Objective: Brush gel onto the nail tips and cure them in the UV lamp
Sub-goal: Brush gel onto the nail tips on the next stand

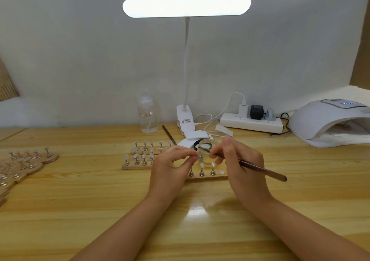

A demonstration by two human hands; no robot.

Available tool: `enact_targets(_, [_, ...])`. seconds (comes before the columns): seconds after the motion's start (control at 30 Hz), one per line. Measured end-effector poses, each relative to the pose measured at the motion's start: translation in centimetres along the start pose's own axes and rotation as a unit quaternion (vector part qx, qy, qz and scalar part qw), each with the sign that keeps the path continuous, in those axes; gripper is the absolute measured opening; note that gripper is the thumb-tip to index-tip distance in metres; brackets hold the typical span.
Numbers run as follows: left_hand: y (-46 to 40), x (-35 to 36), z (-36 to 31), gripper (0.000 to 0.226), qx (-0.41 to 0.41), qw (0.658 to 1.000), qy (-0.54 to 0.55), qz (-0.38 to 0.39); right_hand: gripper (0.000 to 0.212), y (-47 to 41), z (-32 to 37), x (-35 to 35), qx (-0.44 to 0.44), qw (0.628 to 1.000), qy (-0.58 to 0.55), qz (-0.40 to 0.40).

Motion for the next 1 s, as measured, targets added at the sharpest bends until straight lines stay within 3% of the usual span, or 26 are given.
enact_targets(0.13, [-0.04,-0.02,-0.11,0.026,0.003,1.000,0.010,-0.004,0.049,0.06,-0.17,0.08,0.069,0.997,-0.041,-0.005])
enact_targets(0.27, [-0.05,-0.08,-0.13,0.030,0.000,1.000,0.012,-0.009,0.042,-0.06,0.24,-0.02,0.017,1.000,-0.015,-0.006])
enact_targets(0.4, [-0.01,-0.11,-0.14,0.032,-0.002,1.000,0.017,-0.016,0.047,0.10,0.09,0.11,0.080,0.995,-0.056,-0.004])
enact_targets(0.53, [-0.10,-0.12,-0.16,0.030,0.006,1.000,0.010,-0.010,0.039,-0.09,0.22,0.08,0.049,0.998,-0.032,-0.007])
enact_targets(0.67, [-0.13,-0.15,-0.03,0.028,0.004,1.000,0.001,-0.015,0.049,0.05,0.23,0.13,0.100,0.994,-0.040,-0.005])
enact_targets(1.0, [-0.03,-0.13,0.25,0.022,-0.027,0.999,0.003,-0.017,0.032,0.14,0.25,0.41,0.013,0.999,0.021,0.023])
Point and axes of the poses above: each hand's wrist, its own y-axis away from the middle knuckle, its own x-axis out of the palm, z = x × y, the point moved 2 cm from there along -y, towards the middle knuckle, and after that the axes turned 5 degrees about -y, right-handed, at the moved point
